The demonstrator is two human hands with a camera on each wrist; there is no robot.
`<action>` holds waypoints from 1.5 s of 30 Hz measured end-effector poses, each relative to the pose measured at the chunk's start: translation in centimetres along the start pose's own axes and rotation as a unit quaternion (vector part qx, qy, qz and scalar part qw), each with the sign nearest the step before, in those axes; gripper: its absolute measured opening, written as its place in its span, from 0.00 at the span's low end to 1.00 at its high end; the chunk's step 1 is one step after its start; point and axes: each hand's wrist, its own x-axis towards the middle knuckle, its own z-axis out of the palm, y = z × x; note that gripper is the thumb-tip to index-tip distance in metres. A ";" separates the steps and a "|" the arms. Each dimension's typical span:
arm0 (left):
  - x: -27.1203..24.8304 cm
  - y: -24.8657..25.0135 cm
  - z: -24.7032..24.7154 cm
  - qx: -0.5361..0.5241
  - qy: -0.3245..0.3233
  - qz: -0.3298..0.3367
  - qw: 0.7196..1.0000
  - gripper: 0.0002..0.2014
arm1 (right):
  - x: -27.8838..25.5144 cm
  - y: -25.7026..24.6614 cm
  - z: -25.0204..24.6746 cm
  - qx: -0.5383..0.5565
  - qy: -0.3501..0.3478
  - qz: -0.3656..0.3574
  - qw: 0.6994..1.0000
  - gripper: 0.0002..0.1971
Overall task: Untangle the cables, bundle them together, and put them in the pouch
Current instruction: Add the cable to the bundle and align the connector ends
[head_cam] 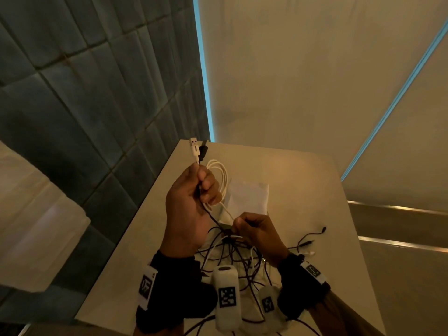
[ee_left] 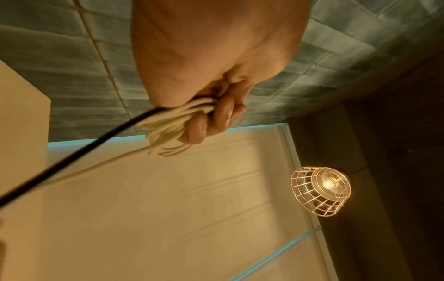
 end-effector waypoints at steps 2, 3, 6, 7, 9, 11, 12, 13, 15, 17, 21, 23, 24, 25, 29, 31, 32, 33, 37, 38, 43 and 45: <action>-0.1 0.0 0.0 0.003 -0.008 0.004 1.000 0.15 | -0.1 2.0 0.0 -0.018 0.009 0.012 1.000 0.15; -0.1 0.0 -0.1 0.008 -0.007 0.006 1.000 0.15 | -0.1 3.0 0.0 -0.023 0.016 0.019 0.999 0.15; -0.2 0.6 -0.2 0.040 0.008 0.015 0.999 0.16 | -0.3 6.2 0.1 -0.032 0.034 0.042 0.998 0.14; -0.2 0.8 -0.3 0.053 0.016 0.020 0.998 0.16 | -0.4 7.2 0.2 -0.042 0.038 0.049 0.997 0.14; -0.3 1.0 -0.6 0.067 0.035 0.030 0.997 0.16 | -0.7 8.7 0.4 -0.043 0.039 0.076 0.995 0.14; -0.4 1.1 -0.9 0.069 0.055 0.032 0.996 0.16 | -0.8 9.9 0.2 -0.063 0.036 0.099 0.992 0.15; -0.4 1.1 -1.1 0.071 0.064 0.030 0.995 0.16 | -0.8 10.3 0.2 -0.082 0.038 0.102 0.991 0.16; -0.3 1.1 -1.3 0.076 0.074 0.025 0.994 0.16 | -0.8 10.5 0.0 -0.102 0.042 0.102 0.989 0.17; -0.1 0.6 -1.7 0.104 0.095 0.018 0.990 0.16 | -0.7 9.3 -0.1 -0.129 0.079 0.089 0.984 0.15; 0.3 -0.2 -2.2 0.150 0.124 0.018 0.981 0.17 | -0.1 6.7 0.1 -0.066 0.138 0.063 0.986 0.14; 0.5 -2.2 -2.6 0.191 0.186 -0.038 0.963 0.17 | 1.8 -1.6 1.1 0.024 0.149 -0.049 0.987 0.09; 0.5 -2.8 -2.2 0.196 0.200 -0.069 0.958 0.17 | 2.1 -4.8 1.7 0.031 0.110 -0.119 0.986 0.08; 0.5 -2.8 -1.9 0.191 0.198 -0.073 0.959 0.17 | 2.0 -6.1 2.1 0.033 0.082 -0.142 0.986 0.08; 0.5 -2.7 -1.6 0.174 0.189 -0.073 0.964 0.17 | 1.7 -6.9 2.3 0.036 0.056 -0.152 0.986 0.07; 0.5 -1.3 -0.3 0.034 0.108 -0.069 0.991 0.18 | 0.6 -6.8 2.9 0.028 -0.001 -0.122 0.992 0.06; 0.4 -0.6 0.0 -0.020 0.080 -0.060 0.995 0.17 | 0.5 -5.4 2.6 0.059 -0.012 -0.072 0.996 0.06; 0.4 -0.4 0.2 -0.032 0.068 -0.056 0.996 0.17 | 0.5 -4.6 2.3 0.080 -0.016 -0.046 0.996 0.06; 0.4 -0.4 0.2 -0.036 0.057 -0.052 0.996 0.17 | 0.5 -3.7 1.9 0.094 -0.019 -0.024 0.995 0.08; 0.2 -0.4 -0.1 -0.016 0.027 -0.015 0.999 0.13 | 0.5 -0.3 0.8 0.068 -0.009 0.014 0.998 0.11; 0.2 -0.4 -0.3 -0.018 0.024 -0.010 1.000 0.12 | 0.4 0.4 0.6 0.072 -0.004 0.018 0.997 0.11; 0.2 -0.4 -0.9 -0.027 0.025 -0.002 0.999 0.14 | 0.0 3.3 0.5 0.039 0.009 0.058 0.998 0.14; 0.1 -0.2 -0.9 -0.021 0.027 0.004 0.999 0.16 | -0.3 4.4 0.5 0.033 0.011 0.084 0.996 0.15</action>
